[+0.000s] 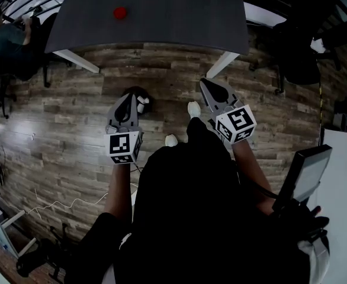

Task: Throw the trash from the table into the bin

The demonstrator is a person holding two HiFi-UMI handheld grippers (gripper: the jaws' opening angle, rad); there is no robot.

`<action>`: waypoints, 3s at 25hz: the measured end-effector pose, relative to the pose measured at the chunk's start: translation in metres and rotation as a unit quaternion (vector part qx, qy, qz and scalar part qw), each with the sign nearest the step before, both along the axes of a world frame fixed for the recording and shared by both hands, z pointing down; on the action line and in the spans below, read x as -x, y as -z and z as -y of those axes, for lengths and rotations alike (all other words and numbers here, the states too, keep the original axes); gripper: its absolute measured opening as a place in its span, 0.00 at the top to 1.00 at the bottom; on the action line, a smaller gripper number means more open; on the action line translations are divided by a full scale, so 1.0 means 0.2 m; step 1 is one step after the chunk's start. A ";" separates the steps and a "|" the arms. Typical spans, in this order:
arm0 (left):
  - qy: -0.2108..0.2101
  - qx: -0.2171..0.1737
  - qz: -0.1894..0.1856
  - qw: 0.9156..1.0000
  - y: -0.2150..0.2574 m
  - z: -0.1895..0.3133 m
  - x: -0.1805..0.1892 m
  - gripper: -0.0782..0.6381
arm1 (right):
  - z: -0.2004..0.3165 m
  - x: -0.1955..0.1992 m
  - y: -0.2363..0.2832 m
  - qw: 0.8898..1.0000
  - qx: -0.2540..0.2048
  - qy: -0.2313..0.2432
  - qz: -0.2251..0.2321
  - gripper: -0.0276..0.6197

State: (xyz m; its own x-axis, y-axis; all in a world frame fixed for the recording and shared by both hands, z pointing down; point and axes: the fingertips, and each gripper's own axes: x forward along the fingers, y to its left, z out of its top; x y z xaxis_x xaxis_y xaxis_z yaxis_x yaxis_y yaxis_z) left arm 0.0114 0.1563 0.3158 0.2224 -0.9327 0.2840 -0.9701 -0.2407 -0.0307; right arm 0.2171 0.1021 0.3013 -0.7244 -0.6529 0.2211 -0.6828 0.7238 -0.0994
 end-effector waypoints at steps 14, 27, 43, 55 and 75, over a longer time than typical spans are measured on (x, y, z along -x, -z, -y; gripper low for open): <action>0.029 -0.001 0.015 0.999 0.08 0.59 -0.22 0.88 | 0.61 -0.12 0.00 0.999 0.005 0.053 0.004 0.95; 0.074 0.015 0.033 0.997 0.08 0.90 -0.34 0.88 | 0.98 -0.17 -0.05 0.993 0.021 0.118 0.017 0.95; 0.120 0.036 0.048 0.991 0.06 0.99 -0.41 0.88 | 1.15 -0.23 -0.12 0.984 0.044 0.174 0.019 0.95; 0.120 0.032 0.061 0.990 0.09 1.09 -0.33 0.88 | 1.17 -0.20 -0.12 0.983 0.049 0.175 0.030 0.95; 0.140 0.044 0.038 0.989 -0.02 1.43 0.28 0.88 | 1.45 0.30 -0.12 0.984 0.048 0.172 -0.004 0.95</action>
State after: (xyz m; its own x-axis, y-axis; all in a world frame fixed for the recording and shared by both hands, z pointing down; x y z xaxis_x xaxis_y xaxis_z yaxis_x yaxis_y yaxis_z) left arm -0.0438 -0.1294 0.3204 -0.0651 -0.9258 0.3724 -0.9949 0.0314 -0.0961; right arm 0.1573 -0.1880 0.3247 -0.8967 -0.3460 0.2759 -0.4006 0.8997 -0.1736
